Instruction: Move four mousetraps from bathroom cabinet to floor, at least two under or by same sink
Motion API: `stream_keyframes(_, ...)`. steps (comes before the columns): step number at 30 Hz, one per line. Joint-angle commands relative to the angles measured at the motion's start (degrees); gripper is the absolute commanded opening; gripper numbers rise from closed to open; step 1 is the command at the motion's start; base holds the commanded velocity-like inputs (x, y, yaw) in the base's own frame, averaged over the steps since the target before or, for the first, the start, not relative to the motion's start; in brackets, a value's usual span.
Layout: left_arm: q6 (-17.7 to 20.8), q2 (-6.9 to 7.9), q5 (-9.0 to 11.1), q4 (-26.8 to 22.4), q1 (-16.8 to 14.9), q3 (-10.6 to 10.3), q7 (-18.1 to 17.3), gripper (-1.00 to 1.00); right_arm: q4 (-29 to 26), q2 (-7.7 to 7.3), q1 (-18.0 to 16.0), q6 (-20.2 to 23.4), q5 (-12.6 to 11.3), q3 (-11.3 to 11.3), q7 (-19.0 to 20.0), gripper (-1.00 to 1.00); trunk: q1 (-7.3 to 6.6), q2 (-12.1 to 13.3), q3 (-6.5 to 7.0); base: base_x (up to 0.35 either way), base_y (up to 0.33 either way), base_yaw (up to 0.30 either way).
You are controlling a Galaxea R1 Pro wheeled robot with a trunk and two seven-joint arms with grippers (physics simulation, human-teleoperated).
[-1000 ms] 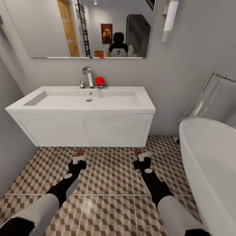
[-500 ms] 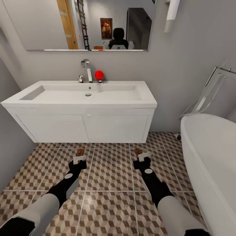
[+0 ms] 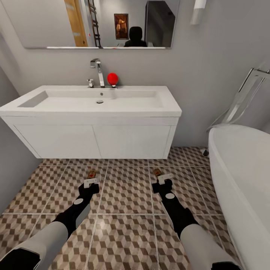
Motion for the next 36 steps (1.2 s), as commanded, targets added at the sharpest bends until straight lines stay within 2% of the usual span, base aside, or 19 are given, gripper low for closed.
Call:
stream_keyframes(1,-0.15,0.06,0.16,-0.02,-0.04,-0.52,0.68,-1.00,-0.06,0.03,-0.02,0.28,0.48,-0.02,-0.15,-1.00,0.22,-0.43,-0.32,0.000,0.000,0.000)
stream_keyframes(19,-0.33,0.04,0.12,-0.02,-0.04,-0.57,0.68,-1.00,-0.06,0.03,0.03,-0.02,0.48,-0.02,-0.12,-1.00,4.17,-7.65,-5.21,0.000,0.000,0.000)
stream_keyframes(24,-0.42,-0.46,0.10,-0.02,-0.04,-0.57,0.68,-1.00,-0.06,0.03,0.04,-0.02,0.48,-0.02,-0.07,-1.00,5.27,-9.66,-6.57,0.000,0.000,0.000)
stream_keyframes(36,-0.44,-0.63,0.13,-0.02,-0.04,-0.59,0.68,-1.00,-0.06,0.03,0.04,-0.02,0.48,-0.02,-0.03,-1.00,7.90,-14.47,-9.83,0.000,0.000,0.000)
